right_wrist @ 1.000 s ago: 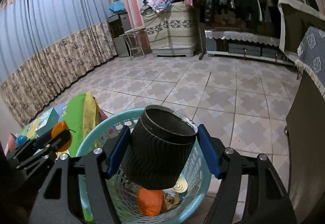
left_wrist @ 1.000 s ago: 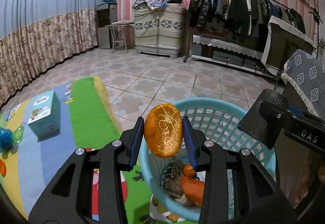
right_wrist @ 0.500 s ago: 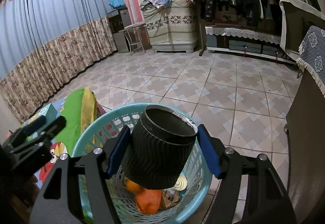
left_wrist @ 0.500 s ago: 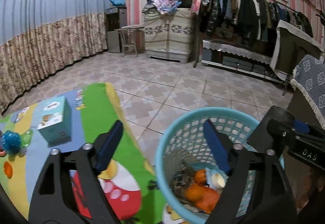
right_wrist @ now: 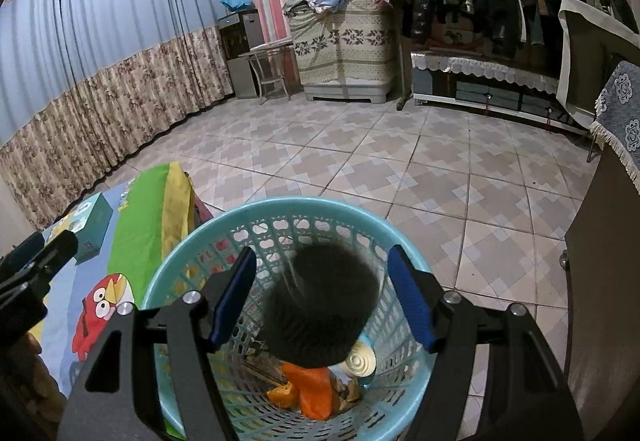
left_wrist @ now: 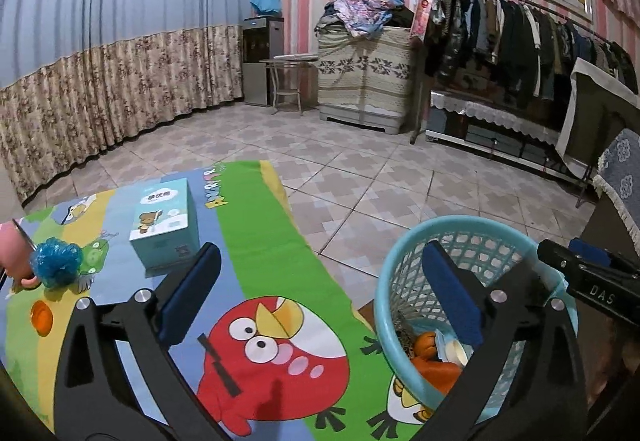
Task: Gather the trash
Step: 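Open the left gripper to drop the peel while the right gripper releases the cylinder, then move both tools back over the mat toward the orange lid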
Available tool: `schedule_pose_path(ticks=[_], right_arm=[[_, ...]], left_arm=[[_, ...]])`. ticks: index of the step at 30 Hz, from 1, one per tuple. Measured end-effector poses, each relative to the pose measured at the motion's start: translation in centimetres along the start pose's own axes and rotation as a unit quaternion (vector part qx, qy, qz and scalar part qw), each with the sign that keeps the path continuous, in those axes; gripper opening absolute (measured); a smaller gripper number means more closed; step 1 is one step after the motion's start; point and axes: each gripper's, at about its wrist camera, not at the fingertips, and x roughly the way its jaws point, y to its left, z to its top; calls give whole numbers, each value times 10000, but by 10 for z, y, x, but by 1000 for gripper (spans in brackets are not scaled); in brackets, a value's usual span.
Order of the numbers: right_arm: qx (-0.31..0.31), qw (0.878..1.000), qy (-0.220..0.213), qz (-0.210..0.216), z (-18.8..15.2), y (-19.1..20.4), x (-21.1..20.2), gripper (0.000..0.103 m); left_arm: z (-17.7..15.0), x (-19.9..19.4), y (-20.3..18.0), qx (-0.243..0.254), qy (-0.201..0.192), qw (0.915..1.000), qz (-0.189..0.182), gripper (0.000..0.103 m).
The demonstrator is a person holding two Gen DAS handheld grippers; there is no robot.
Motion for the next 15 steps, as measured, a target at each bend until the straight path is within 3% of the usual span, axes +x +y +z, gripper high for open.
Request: schedule_pose_path(ticks=[4, 6, 15], right_arm=[[28, 10000, -57, -52, 2, -1, -2, 82], [52, 9998, -121, -116, 1, -2, -4, 91], [52, 9998, -147, -152, 7, -4, -5, 91]], left_arm=[[-2, -2, 3, -44, -25, 10000, 63, 97], [-3, -3, 2, -38, -42, 9999, 93, 97], [-9, -5, 7, -47, -34, 9998, 187, 97]])
